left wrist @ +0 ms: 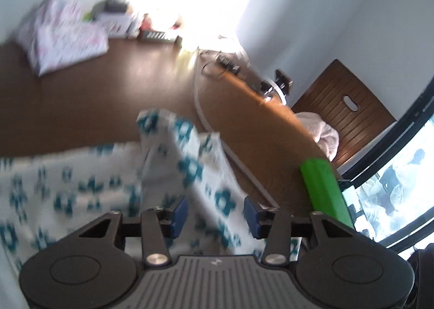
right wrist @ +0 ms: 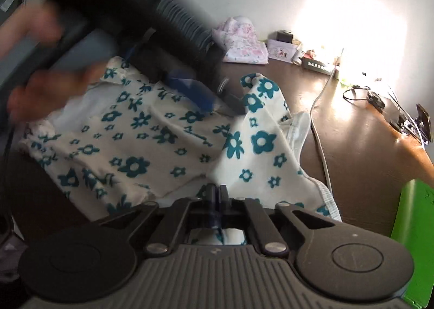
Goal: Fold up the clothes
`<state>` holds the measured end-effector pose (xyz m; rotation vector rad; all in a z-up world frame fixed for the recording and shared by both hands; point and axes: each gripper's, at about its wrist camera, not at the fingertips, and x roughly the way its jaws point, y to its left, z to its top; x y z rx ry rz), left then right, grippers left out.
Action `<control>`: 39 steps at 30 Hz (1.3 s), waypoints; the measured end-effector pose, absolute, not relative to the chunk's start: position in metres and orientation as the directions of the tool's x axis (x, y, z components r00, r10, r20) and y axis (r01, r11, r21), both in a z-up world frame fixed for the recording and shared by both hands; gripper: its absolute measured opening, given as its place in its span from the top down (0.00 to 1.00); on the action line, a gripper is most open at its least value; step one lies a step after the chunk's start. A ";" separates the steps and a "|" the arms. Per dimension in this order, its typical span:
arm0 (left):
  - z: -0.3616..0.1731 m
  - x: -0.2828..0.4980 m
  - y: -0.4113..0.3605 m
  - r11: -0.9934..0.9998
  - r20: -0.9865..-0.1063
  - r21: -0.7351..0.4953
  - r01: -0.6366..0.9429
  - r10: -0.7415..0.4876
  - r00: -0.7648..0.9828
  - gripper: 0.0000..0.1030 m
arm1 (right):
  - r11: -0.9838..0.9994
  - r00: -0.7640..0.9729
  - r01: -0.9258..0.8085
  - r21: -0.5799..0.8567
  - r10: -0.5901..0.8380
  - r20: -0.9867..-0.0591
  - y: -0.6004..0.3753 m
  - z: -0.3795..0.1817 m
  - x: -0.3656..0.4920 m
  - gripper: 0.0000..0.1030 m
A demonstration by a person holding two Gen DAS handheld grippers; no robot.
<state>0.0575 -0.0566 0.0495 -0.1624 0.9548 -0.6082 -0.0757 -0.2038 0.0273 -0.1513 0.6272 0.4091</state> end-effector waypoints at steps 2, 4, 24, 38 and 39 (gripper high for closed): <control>0.034 0.051 -0.045 0.802 -0.702 -0.464 0.375 -0.592 0.396 0.58 | 0.909 0.761 -0.416 -0.018 0.337 -0.554 -0.202 0.040 -0.082 0.99; 0.021 0.051 -0.032 0.751 -0.656 -0.577 0.321 -0.660 0.366 0.58 | 0.898 0.767 -0.439 -0.026 0.360 -0.531 -0.197 0.047 -0.088 0.99; -0.016 0.041 -0.008 0.681 -0.591 -0.696 0.229 -0.724 0.356 0.91 | 0.935 0.714 -0.320 0.153 0.344 -0.609 -0.245 0.037 -0.045 0.93; -0.015 0.037 -0.017 0.695 -0.587 -0.673 0.253 -0.710 0.390 0.81 | 0.959 0.684 -0.270 0.089 0.257 -0.683 -0.265 0.025 -0.080 0.92; -0.014 0.035 -0.018 0.704 -0.592 -0.664 0.253 -0.701 0.397 0.81 | 0.961 0.685 -0.265 0.080 0.246 -0.686 -0.265 0.024 -0.081 0.91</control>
